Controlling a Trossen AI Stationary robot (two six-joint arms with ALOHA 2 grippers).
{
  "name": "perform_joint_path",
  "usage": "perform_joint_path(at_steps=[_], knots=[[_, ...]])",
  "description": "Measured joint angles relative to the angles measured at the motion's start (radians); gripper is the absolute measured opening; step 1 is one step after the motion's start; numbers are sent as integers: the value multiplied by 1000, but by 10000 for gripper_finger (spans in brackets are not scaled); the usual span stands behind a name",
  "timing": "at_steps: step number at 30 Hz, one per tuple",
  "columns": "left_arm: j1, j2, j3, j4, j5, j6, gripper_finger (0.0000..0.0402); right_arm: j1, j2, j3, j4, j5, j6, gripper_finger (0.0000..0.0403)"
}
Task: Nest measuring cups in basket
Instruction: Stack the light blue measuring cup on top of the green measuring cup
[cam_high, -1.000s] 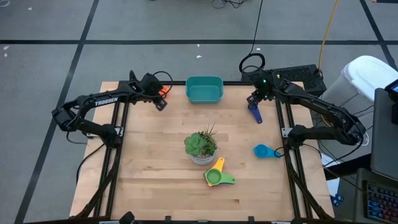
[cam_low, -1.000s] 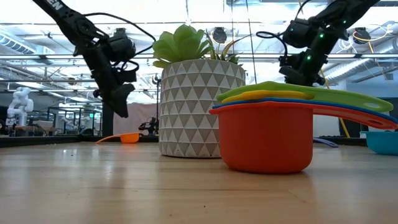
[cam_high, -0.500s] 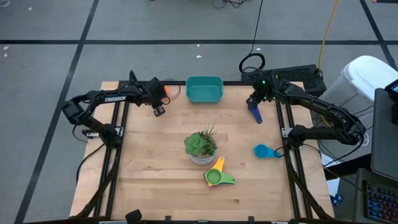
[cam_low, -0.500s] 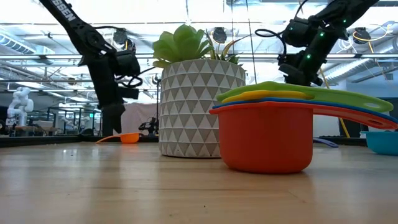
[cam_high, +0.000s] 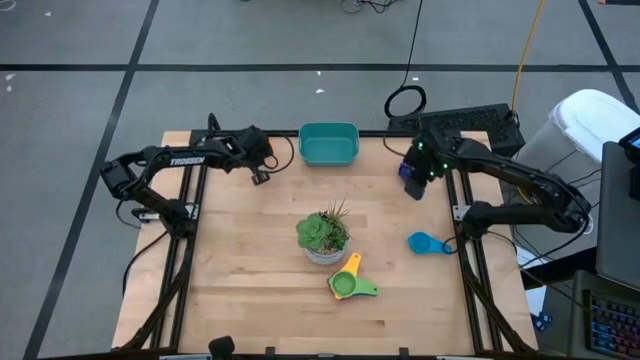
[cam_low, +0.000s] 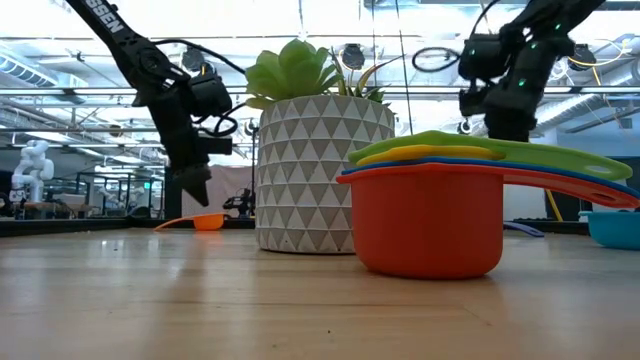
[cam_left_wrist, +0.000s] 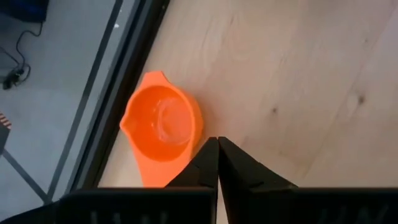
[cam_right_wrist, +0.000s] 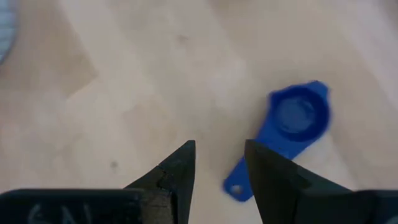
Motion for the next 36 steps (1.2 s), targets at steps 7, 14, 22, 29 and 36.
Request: perform_joint_path(at_steps=[7, 14, 22, 29, 36], knots=[[12, 0, 0, 19, 0, 4, 29, 202, -130, 27, -118, -1, 137, 128], [12, 0, 0, 34, 3, -26, 60, 454, -213, 55, -281, 6, 412, 128], [8, 0, 0, 35, 8, -58, 87, 815, -145, 54, -302, 102, 744, 128], [-11, 0, 0, 31, 9, -100, 88, 1005, -89, -16, -304, 166, 926, 128], [-60, 0, 0, -13, 9, -130, 88, 1098, -92, -115, -195, 185, 1049, 128]])
